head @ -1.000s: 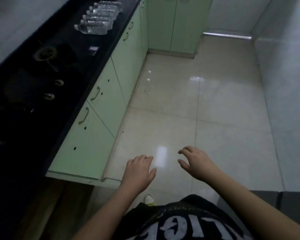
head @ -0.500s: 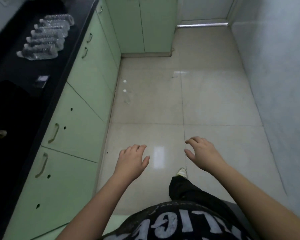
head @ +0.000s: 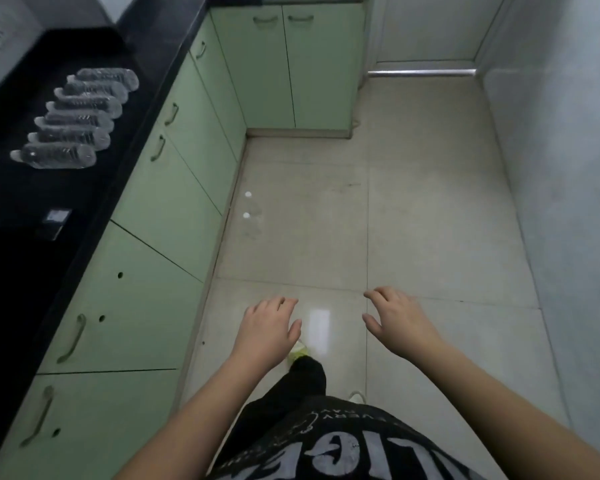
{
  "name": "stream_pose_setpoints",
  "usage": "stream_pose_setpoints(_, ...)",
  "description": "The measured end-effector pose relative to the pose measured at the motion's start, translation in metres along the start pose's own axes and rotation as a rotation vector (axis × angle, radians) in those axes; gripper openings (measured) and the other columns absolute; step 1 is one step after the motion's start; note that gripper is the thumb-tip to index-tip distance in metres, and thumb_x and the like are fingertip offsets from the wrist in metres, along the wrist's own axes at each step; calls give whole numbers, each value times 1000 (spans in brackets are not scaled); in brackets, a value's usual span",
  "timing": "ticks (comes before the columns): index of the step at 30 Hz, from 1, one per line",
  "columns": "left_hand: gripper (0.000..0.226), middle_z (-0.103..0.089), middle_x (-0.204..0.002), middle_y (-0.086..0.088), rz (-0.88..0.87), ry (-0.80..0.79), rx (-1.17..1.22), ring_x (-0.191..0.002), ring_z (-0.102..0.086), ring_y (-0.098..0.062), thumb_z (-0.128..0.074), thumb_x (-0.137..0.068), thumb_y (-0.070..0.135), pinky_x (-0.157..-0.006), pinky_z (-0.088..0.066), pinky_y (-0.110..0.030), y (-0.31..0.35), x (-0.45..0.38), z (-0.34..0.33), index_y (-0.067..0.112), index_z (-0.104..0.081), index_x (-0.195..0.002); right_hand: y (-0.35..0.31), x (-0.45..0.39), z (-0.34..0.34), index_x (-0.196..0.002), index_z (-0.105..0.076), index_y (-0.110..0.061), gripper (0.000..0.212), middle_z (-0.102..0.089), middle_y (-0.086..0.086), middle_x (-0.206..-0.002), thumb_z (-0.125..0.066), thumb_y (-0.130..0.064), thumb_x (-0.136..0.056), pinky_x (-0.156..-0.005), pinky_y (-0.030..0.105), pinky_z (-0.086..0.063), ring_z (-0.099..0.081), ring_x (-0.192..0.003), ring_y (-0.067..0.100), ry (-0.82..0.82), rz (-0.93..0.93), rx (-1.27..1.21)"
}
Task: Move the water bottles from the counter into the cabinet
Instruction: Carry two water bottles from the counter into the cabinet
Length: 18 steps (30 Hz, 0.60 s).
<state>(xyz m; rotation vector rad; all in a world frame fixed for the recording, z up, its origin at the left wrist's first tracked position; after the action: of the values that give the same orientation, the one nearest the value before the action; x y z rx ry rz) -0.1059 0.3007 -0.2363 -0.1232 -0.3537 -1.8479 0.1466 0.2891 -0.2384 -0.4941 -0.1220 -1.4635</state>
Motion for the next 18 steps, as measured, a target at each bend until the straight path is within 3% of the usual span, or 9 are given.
stream_pose_setpoints(7, 46, -58, -128, -1, 85, 88, 47, -115, -54, -22, -47, -94, 40, -91, -43, -38, -67, -112, 23, 20, -50, -136, -35, -136, 43, -143, -39, -20, 52, -44, 3, -143, -44, -41, -97, -106, 36, -35, -42, -129, 23, -25, 117, 47)
stream_pose_setpoints(18, 49, -54, -132, -2, 204, 92, 81, -119, -51, -23, -43, -94, 41, -91, -41, -39, -190, -251, 89, 20, -45, -138, -123, -336, 126, -143, -40, -21, 52, -45, 3, -144, -45, -43, -96, -106, 35, -34, -43, -129, 24, 4, 285, 150)
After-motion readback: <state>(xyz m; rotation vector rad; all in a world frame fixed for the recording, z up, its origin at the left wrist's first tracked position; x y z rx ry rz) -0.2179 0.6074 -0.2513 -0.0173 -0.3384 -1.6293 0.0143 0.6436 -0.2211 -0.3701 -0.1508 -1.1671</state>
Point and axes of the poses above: each hand's wrist, its own x-axis away from the middle knuckle, its own z-axis out of the back of the hand, y = z × x, the point moved 1 cm from there along -x, towards the middle knuckle
